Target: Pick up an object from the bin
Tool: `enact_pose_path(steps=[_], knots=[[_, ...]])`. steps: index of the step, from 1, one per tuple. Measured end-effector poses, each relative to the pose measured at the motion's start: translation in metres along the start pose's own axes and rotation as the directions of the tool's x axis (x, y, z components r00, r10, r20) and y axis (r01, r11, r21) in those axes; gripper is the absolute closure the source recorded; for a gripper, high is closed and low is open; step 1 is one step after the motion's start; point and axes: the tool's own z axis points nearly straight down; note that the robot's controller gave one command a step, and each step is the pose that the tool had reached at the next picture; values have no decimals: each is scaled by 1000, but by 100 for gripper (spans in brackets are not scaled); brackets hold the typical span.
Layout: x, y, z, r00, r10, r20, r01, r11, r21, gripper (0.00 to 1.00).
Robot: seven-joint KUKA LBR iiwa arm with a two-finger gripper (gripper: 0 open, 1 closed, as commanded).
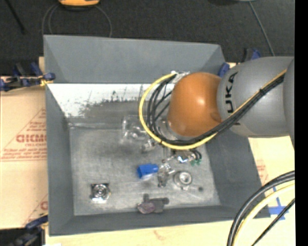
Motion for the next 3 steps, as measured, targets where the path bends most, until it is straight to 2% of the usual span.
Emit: enact_pose_path(steps=[1,2,3], knots=[[3,-20,47,998,66,4,-66,998,-3,0],[1,-20,45,998,68,8,-68,998,-2,100],[-6,-12,-99,977,-211,10,211,977,4,100]])
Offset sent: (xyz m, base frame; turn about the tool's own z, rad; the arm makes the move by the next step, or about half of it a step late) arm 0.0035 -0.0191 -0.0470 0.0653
